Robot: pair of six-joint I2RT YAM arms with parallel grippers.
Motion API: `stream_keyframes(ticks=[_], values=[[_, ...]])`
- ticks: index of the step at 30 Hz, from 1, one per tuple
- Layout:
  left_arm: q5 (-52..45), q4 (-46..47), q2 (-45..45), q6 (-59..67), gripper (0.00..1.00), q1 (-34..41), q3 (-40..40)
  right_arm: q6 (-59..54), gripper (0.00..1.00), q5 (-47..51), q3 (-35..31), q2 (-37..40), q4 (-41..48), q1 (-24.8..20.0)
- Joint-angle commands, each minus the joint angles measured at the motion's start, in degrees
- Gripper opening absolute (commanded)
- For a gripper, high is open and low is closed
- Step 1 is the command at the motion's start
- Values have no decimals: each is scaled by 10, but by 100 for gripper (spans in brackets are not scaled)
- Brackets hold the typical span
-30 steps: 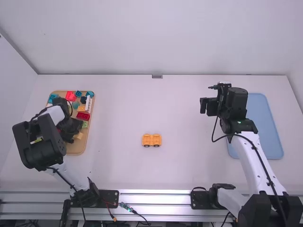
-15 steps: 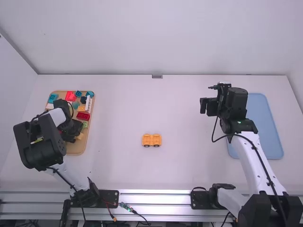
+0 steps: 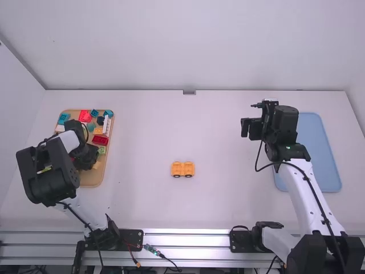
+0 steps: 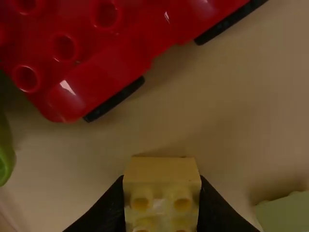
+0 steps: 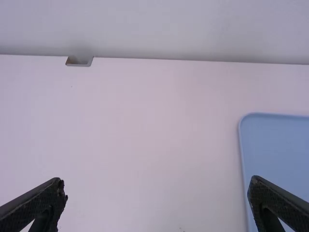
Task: Assemble lego blocks to make yellow taxi
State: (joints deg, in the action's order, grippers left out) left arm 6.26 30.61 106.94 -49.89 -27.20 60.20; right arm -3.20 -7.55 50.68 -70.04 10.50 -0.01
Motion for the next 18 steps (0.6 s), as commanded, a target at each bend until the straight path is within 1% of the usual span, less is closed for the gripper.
stream_keyframes(ticks=[1,3,5,9,10,11,14,15,18], values=[[6,6,2,2,31,2,-10,2,99,-2,14,8,0,1],[7,6,2,2,31,2,-10,2,99,-2,14,8,0,1],[7,6,2,2,26,2,-10,2,99,-1,14,8,1,1],[7,6,1,3,21,2,-10,2,99,-2,14,8,0,1],[8,4,0,12,18,2,-10,2,99,-2,14,8,1,1],[8,4,0,12,18,2,-10,2,99,-2,14,8,1,1],[3,8,-3,34,4,2,0,2,99,-2,14,8,0,1],[4,17,-4,34,2,2,7,2,99,-2,14,8,0,1],[9,50,-4,30,2,2,33,2,99,-2,14,8,0,1]])
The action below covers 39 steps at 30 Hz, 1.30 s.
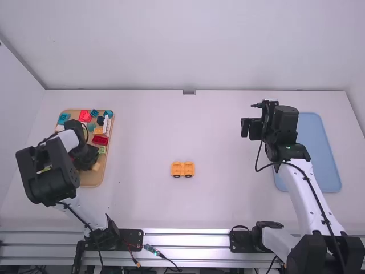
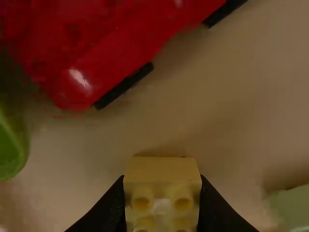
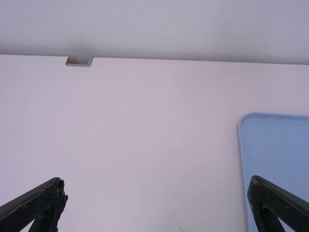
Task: Assemble lego blocks to make yellow taxi
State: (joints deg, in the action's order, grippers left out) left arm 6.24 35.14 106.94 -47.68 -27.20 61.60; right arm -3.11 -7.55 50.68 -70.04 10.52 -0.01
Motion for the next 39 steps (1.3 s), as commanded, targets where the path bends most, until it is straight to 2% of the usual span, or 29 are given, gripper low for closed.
stream_keyframes(ticks=[1,4,10,19,25,28,33,38,39], values=[[9,26,-4,8,2,2,36,1,99,-2,14,8,0,1],[9,65,-6,12,2,2,71,1,99,-2,14,8,0,1],[2,106,-13,96,2,10,132,1,99,-2,14,8,-2,1],[7,69,-55,217,2,110,133,3,99,-2,14,8,-2,1],[-5,35,-76,433,2,227,131,3,99,-2,14,8,-2,1],[-74,43,-76,596,2,288,130,3,99,-2,14,8,-1,1],[-177,113,-76,871,2,364,130,3,99,-2,14,8,2,1],[-174,197,-75,1084,2,413,128,3,99,-2,14,8,3,1],[-173,198,-75,1090,2,414,128,3,99,-2,14,8,3,1]])
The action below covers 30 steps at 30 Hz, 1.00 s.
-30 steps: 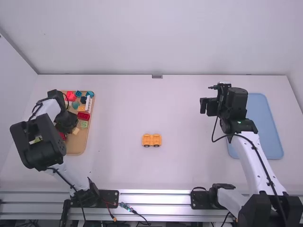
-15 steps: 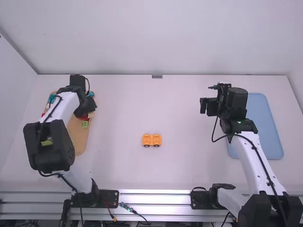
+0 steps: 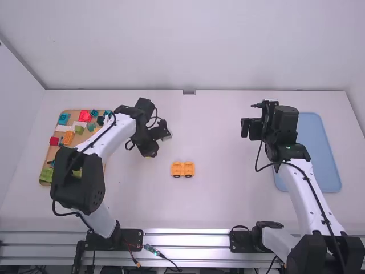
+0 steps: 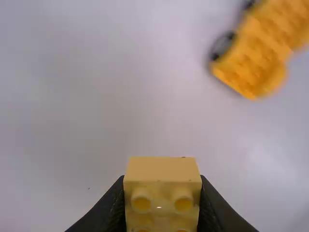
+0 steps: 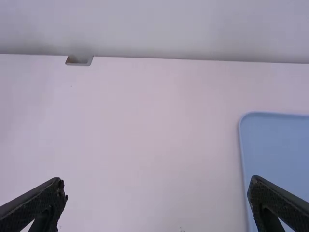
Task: Assemble lego blocks to make yellow taxi
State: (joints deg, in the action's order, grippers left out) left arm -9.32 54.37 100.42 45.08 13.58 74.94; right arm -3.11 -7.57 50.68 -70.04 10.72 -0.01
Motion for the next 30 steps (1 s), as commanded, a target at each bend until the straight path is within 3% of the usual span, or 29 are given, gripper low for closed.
stream_keyframes(ticks=[1,8,11,18,22,30], values=[[-7,7,-10,206,2,12,-12,3,99,-1,14,8,2,1],[-19,-14,-10,413,2,8,-82,3,99,-2,14,8,7,1],[-16,-31,-10,430,2,12,-109,3,99,-2,14,8,7,1],[-18,-129,-10,418,2,12,-181,3,99,-2,14,8,5,1],[-36,-258,-10,319,2,10,-226,3,99,-1,14,8,5,1],[-38,-269,-10,263,2,16,-238,2,99,-1,14,8,5,1]])
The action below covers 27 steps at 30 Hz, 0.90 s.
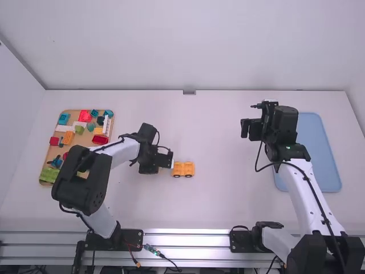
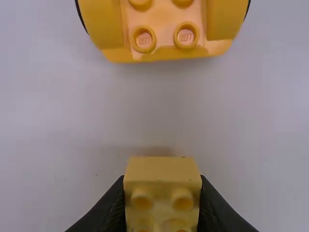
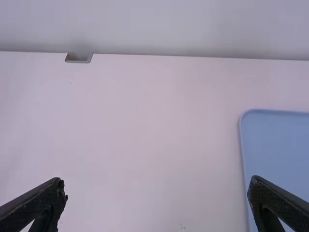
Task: Assemble lego blocks to make yellow taxi
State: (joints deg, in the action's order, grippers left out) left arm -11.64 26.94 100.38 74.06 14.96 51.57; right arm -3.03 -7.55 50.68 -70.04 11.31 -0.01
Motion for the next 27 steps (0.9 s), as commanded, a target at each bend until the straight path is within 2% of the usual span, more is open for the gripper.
stream_keyframes(ticks=[1,3,8,9,12,14,15,16,23,27], values=[[-14,7,-10,-27,2,0,-5,1,99,-2,14,8,-1,1],[-14,11,-10,-30,2,2,-4,0,99,-2,14,8,-1,1],[-17,16,-10,-42,15,1,-1,0,99,-2,14,8,1,1],[-22,17,-10,-42,20,-1,-1,0,99,-1,14,8,1,1],[-27,14,-10,-41,45,2,-3,0,99,-1,14,8,3,1],[-27,10,-10,-40,56,-2,-4,0,99,-2,14,8,4,1],[-28,11,-10,-40,88,-2,-4,0,99,-2,14,8,5,0],[-26,11,-10,-40,99,-2,-2,0,99,-2,14,8,7,0],[-23,29,-10,-38,99,-1,20,0,99,-2,14,8,8,0],[-26,119,-10,-53,99,1,101,0,99,-2,14,8,8,0]])
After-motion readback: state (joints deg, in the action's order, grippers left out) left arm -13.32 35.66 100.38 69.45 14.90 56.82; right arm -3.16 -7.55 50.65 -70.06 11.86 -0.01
